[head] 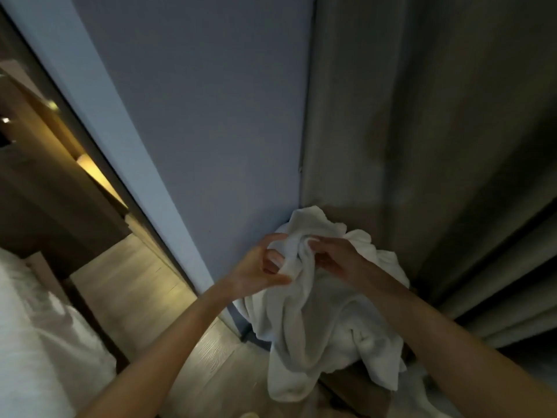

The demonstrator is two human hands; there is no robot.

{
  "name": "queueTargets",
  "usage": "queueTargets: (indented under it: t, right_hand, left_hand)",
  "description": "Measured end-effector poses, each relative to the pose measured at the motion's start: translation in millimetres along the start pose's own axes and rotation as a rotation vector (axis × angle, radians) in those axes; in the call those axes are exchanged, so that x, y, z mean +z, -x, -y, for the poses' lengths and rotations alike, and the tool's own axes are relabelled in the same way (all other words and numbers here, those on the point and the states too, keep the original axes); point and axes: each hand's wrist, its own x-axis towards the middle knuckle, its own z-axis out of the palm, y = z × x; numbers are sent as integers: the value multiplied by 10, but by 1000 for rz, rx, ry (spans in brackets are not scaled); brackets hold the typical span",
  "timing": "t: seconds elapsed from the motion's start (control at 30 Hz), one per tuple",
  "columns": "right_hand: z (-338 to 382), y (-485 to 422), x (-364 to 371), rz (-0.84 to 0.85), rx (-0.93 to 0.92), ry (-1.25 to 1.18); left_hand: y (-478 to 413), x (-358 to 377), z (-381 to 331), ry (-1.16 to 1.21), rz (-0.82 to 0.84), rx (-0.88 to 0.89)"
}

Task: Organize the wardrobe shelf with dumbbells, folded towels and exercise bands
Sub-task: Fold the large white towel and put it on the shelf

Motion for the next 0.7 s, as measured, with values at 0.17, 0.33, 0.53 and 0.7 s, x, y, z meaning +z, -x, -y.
queueTargets:
  t: [0.17, 0.33, 0.53, 0.7]
  right_hand:
    - [223, 94, -147, -338, -219, 182]
    - [450, 388, -347, -318, -196, 149]
    - [493, 800, -439, -212, -236, 313]
    - [104, 951, -773, -182, -118, 563]
  left_hand:
    - [-349, 132, -61, 139, -38, -63]
    - [-973, 139, -241, -204, -103, -71]
    - [-1329, 565, -460, -73, 50, -340]
    - [-1235, 917, -167, -265, 95, -475]
